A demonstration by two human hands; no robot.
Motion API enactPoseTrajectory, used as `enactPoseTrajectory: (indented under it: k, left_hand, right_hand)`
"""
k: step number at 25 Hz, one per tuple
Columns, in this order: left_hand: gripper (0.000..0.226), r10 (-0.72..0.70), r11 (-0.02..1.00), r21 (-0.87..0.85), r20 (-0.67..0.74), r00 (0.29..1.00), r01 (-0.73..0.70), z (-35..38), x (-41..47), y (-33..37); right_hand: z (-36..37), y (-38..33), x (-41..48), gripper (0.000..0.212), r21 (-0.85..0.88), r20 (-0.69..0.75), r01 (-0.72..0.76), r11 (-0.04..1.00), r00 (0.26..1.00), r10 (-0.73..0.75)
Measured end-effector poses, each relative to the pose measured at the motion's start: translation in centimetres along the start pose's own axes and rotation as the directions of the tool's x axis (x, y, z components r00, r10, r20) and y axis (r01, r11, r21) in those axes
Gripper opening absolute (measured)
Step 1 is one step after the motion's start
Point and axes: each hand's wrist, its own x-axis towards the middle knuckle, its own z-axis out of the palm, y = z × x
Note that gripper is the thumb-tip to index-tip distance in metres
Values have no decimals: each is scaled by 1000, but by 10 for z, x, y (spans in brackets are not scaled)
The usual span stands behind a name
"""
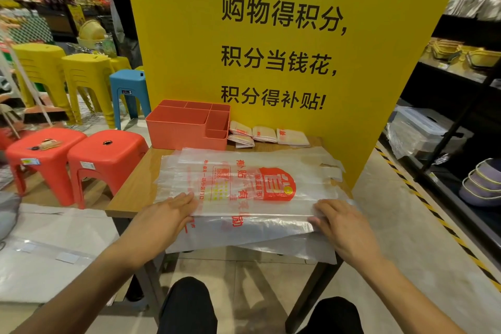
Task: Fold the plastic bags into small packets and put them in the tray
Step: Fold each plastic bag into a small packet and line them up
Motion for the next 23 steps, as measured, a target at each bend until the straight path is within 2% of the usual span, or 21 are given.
enactPoseTrajectory:
  k: [3,6,7,8,10,12,17,20,23]
  left_hand:
    - [28,-22,996,-83,8,1000,22,-14,1,-7]
    - [53,-82,975,-202,68,994,94,-24,6,-11]
    - [51,-104,958,-257,92,990,125,-27,7,-12]
    - [39,-124,941,-305,102,987,149,-29,9,-14]
    - [9,-180,906,-364,132,975,217,-31,13,-17]
    - [6,-217,874,-413,138,966,255,-32,20,-19]
    - [27,-312,801,-478,179,933,360,-30,39,-27]
    - [29,-333,816,-453,141,932,360,-27,44,-26]
    - [31,-362,847,-366,136,922,386,-21,45,-25]
  right_hand:
    - [-9,11,10,45,7,50,59,998,997,-59]
    - [-19,22,19,49,52,107,113,992,987,-118]
    - [-22,24,22,53,76,109,112,991,987,-120]
    - [-25,26,25,53,113,110,90,990,989,-102]
    - [-27,28,30,37,187,134,8,982,990,-34]
    - [-27,30,37,24,214,137,-23,977,990,-7]
    - [-21,34,50,24,46,160,-50,998,986,42]
    - [-14,39,51,30,-80,136,33,996,991,-21]
    - [-9,30,48,37,-67,79,78,995,994,-73]
